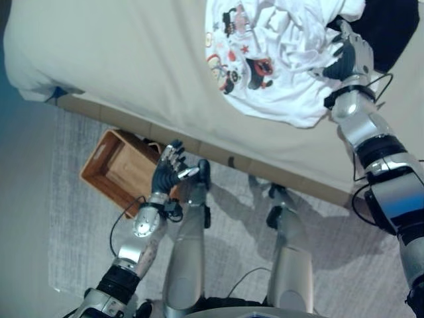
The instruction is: Pick up clothes into the bucket
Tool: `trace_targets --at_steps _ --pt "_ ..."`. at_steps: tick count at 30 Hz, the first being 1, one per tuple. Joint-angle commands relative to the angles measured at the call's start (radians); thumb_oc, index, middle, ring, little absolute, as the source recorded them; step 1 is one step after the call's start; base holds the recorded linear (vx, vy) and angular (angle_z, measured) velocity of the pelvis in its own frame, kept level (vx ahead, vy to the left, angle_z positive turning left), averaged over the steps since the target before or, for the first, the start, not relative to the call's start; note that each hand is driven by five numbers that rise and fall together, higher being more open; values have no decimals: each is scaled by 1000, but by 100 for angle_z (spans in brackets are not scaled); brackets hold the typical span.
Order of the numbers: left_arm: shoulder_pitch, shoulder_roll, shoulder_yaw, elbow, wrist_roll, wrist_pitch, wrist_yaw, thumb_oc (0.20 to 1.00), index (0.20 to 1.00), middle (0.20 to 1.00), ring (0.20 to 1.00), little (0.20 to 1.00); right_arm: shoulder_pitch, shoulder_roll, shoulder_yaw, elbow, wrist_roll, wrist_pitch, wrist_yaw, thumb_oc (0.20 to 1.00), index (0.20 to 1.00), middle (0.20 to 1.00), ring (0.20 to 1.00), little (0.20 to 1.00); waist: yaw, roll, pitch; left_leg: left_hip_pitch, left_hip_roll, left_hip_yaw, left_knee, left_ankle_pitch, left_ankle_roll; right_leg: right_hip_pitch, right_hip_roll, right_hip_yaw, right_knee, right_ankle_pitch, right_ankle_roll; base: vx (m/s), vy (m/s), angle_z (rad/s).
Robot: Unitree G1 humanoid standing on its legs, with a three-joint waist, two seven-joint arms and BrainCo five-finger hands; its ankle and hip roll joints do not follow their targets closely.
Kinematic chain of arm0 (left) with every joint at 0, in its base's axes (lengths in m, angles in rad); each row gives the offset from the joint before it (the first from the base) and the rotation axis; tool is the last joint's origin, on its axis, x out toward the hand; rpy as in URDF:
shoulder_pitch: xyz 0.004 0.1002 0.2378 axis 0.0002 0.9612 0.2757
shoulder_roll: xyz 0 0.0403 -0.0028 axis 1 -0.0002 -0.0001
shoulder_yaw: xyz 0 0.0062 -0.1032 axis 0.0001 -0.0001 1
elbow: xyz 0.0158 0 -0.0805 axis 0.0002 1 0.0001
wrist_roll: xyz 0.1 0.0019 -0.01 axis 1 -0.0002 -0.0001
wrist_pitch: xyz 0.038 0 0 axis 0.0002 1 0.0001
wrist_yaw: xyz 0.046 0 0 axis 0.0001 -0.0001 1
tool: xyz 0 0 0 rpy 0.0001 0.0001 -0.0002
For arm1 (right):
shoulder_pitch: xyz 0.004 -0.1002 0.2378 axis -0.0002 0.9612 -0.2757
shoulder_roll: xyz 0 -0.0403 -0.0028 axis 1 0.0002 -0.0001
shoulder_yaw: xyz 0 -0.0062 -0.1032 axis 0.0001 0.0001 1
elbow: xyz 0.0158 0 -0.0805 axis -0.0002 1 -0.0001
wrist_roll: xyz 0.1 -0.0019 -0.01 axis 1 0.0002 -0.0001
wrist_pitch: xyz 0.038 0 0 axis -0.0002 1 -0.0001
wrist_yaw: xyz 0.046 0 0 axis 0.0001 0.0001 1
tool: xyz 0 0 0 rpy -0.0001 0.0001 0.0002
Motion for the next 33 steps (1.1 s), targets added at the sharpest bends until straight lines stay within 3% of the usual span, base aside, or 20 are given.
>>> trace_targets --at_steps 1,17,18,19,20,21,33 --pt "53 35 3 -109 30 -52 19 1000 1000 1000 1000 1000 -72 -46 78 15 -72 15 -34 1000 1000 1000 1000 1000 3 -8 -2 -117 28 -31 99 -36 -41 29 -88 10 23 -8 110 -9 32 8" --pt "20 20 -9 -83 3 -49 1 1000 1000 1000 1000 1000 -100 -24 208 38 -115 -8 84 1000 1000 1000 1000 1000 33 -1 2 -181 -1 -43 120 -38 -34 -17 -121 -16 42 -2 119 2 6 4" --pt "23 21 -6 -78 -3 -51 -1 1000 1000 1000 1000 1000 -93 -21 213 15 -110 -14 96 802 802 802 802 802 36 -2 2 -181 -4 -42 121 -38 -34 -12 -122 -18 39 -3 118 0 0 0" --pt "23 22 -3 -77 -4 -50 0 1000 1000 1000 1000 1000 -91 -18 215 10 -109 -16 100 485 485 485 485 485 37 -3 2 -180 -4 -43 120 -38 -33 -13 -123 -20 39 -3 118 0 0 0" --pt "23 22 -3 -77 -4 -50 0 1000 1000 1000 1000 1000 -91 -18 215 10 -109 -16 101 401 401 401 401 401 36 -3 2 -180 -4 -43 120 -38 -33 -13 -123 -20 39 -3 118 0 0 0" --pt "21 21 -1 -72 -5 -50 1 1000 1000 1000 1000 1000 -89 -16 213 8 -104 -17 100 200 200 200 200 200 38 -4 2 -180 -4 -43 119 -38 -33 -12 -123 -21 36 -3 118 0 0 0" --pt "3 0 3 -34 -2 -47 23 1000 1000 1000 1000 1000 -39 19 144 2 -47 -10 78 200 200 200 200 200 27 -21 2 -128 2 -37 103 -35 -38 52 -118 -44 4 6 117 0 0 0"
